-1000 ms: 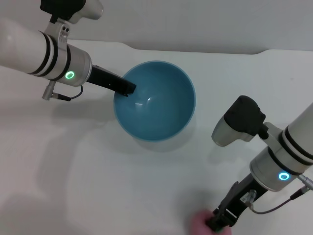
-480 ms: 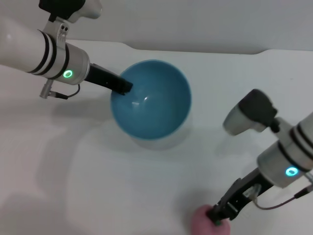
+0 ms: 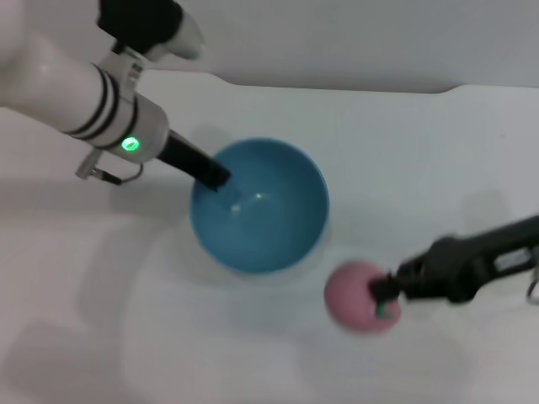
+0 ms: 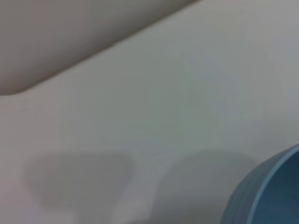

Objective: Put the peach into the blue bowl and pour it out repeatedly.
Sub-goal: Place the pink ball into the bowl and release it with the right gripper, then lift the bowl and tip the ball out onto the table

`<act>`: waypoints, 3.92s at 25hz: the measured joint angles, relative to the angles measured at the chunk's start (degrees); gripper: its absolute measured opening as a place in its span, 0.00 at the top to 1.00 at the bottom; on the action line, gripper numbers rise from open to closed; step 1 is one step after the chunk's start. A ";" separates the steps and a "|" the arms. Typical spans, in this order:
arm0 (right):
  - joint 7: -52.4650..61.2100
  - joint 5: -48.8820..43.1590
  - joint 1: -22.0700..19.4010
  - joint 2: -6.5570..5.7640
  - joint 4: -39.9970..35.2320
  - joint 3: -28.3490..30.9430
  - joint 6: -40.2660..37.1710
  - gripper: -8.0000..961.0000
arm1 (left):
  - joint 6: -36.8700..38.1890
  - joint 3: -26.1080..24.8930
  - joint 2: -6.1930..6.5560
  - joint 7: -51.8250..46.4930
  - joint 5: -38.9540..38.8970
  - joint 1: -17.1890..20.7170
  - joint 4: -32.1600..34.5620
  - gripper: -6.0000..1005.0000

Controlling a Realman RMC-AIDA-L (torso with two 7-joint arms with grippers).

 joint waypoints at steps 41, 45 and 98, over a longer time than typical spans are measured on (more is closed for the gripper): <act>0.60 -1.53 -4.95 0.63 -5.09 8.56 13.62 0.58 | -7.29 10.60 -0.35 -8.76 -7.68 -0.79 -0.83 1.00; 0.61 -1.64 -9.04 0.81 -5.76 13.34 14.55 0.58 | -15.15 10.25 -0.20 -8.06 -11.43 2.39 -0.53 1.00; -1.66 -8.84 -15.54 0.82 1.31 25.23 23.80 0.57 | -116.79 66.64 -1.19 37.62 -28.99 9.86 -15.73 1.00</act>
